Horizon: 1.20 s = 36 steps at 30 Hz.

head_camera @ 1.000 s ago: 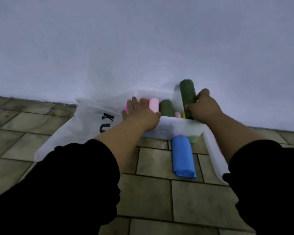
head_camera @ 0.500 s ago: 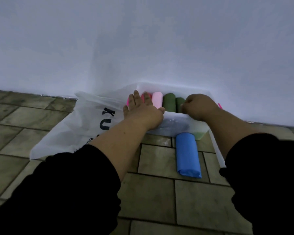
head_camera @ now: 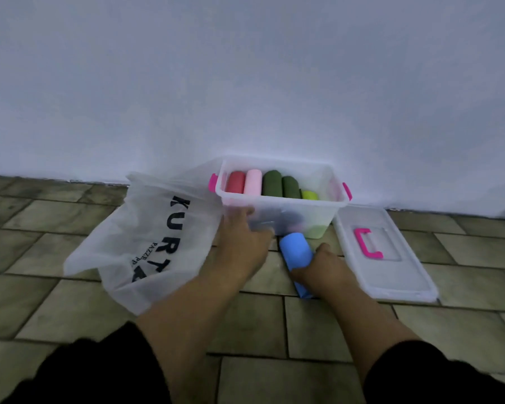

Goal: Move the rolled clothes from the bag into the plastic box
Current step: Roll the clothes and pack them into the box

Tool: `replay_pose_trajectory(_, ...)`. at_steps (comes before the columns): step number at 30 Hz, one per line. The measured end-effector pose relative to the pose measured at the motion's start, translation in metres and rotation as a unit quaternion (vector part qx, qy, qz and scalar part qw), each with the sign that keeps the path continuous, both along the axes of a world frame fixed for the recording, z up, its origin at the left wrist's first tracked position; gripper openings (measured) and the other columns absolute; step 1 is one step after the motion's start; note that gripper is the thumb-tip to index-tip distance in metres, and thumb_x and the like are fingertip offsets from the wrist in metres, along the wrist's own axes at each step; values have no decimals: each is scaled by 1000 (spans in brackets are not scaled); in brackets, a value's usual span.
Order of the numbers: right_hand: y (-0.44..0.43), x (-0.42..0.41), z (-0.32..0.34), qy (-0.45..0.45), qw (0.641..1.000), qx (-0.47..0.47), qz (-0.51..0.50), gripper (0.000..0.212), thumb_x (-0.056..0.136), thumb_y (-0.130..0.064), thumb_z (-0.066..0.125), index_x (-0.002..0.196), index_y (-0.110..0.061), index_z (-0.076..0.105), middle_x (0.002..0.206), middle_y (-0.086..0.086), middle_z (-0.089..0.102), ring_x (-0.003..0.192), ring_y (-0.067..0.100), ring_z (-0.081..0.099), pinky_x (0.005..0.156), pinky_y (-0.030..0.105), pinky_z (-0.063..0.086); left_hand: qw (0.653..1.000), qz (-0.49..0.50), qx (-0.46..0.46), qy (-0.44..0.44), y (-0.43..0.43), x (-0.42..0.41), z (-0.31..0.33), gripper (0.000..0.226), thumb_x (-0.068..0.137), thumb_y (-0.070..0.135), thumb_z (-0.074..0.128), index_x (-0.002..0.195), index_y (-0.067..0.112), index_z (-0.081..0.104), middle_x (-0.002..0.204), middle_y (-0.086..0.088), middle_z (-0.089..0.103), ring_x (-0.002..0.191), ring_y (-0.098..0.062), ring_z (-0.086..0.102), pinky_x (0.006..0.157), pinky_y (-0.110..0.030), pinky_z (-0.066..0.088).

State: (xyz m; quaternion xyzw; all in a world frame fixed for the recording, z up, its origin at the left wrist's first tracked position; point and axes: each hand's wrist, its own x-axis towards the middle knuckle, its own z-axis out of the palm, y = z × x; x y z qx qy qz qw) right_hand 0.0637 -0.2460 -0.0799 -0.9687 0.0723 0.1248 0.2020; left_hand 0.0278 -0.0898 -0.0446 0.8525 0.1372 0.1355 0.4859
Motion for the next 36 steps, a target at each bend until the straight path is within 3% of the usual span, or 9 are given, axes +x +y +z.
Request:
replay_pose_trajectory(2, 1, -6, 2, 39, 997, -43, 41, 47, 76, -30, 67, 114, -6, 53, 116, 11, 62, 102, 27, 63, 74, 27, 46, 966, -6, -223, 132, -18, -38, -20, 34, 85, 24, 64, 116, 17, 55, 117, -9, 56, 103, -25, 56, 79, -29, 46)
replay_pose_trajectory(6, -1, -28, -4, 1, 998, 42, 46, 39, 73, -39, 68, 96, -14, 50, 105, 10, 65, 94, 28, 63, 65, 27, 40, 769, -62, -570, 282, -35, -71, -40, 16, 92, 28, 49, 90, 15, 57, 109, -6, 60, 111, -24, 54, 97, -37, 39)
replay_pose_trajectory(11, 13, -57, -13, -187, 969, -10, 161, 39, 65, -40, 65, 98, -26, 48, 99, -1, 58, 87, 25, 57, 60, 29, 32, 771, 0, -611, 180, -19, -47, -27, 31, 92, 33, 48, 93, 8, 66, 93, -14, 68, 81, -27, 63, 71, -35, 48)
replay_pose_trajectory(14, 11, -70, -16, -250, 943, -72, 209, 43, 67, -39, 63, 105, -31, 44, 101, -3, 50, 87, 24, 53, 63, 31, 32, 847, 38, -519, 110, 7, -27, -15, 29, 89, 33, 53, 75, 12, 67, 75, -6, 66, 63, -20, 61, 63, -31, 47)
replay_pose_trajectory(17, 5, -80, -24, -247, 932, -96, 249, 43, 74, -37, 60, 112, -33, 41, 110, -2, 43, 95, 23, 48, 74, 36, 39, 950, 0, -311, 32, 22, -19, -6, 13, 84, 33, 55, 93, 26, 61, 100, -5, 66, 90, -23, 63, 80, -40, 52)
replay_pose_trajectory(19, 4, -83, -24, -236, 933, -75, 261, 45, 76, -36, 61, 116, -34, 40, 114, -2, 41, 98, 21, 47, 79, 38, 43, 972, -81, -217, 32, 20, -19, -1, 10, 88, 31, 55, 95, 31, 61, 106, -1, 68, 93, -17, 65, 77, -33, 50)
replay_pose_trajectory(24, 1, -87, -21, -209, 942, -34, 259, 44, 76, -33, 63, 116, -36, 43, 114, -4, 42, 101, 18, 46, 87, 36, 46, 958, -212, 43, 189, 6, -24, -18, 37, 87, 25, 61, 124, 21, 57, 124, -2, 60, 111, -19, 57, 97, -34, 45)
replay_pose_trajectory(27, -4, -88, -22, -193, 947, -7, 255, 51, 73, -33, 63, 120, -38, 43, 116, -7, 46, 105, 15, 46, 89, 31, 43, 922, -275, 155, 225, 5, -31, -30, 40, 90, 32, 56, 129, 26, 53, 129, 2, 57, 106, -10, 52, 87, -26, 41)
replay_pose_trajectory(36, -23, -81, -20, -85, 977, 192, 49, 81, 68, -19, 72, 139, -24, 34, 133, 5, 46, 109, 17, 50, 86, 27, 43, 917, -298, 172, 202, 7, -42, -46, 42, 91, 34, 54, 133, 27, 49, 134, 1, 53, 108, -11, 50, 85, -24, 36)
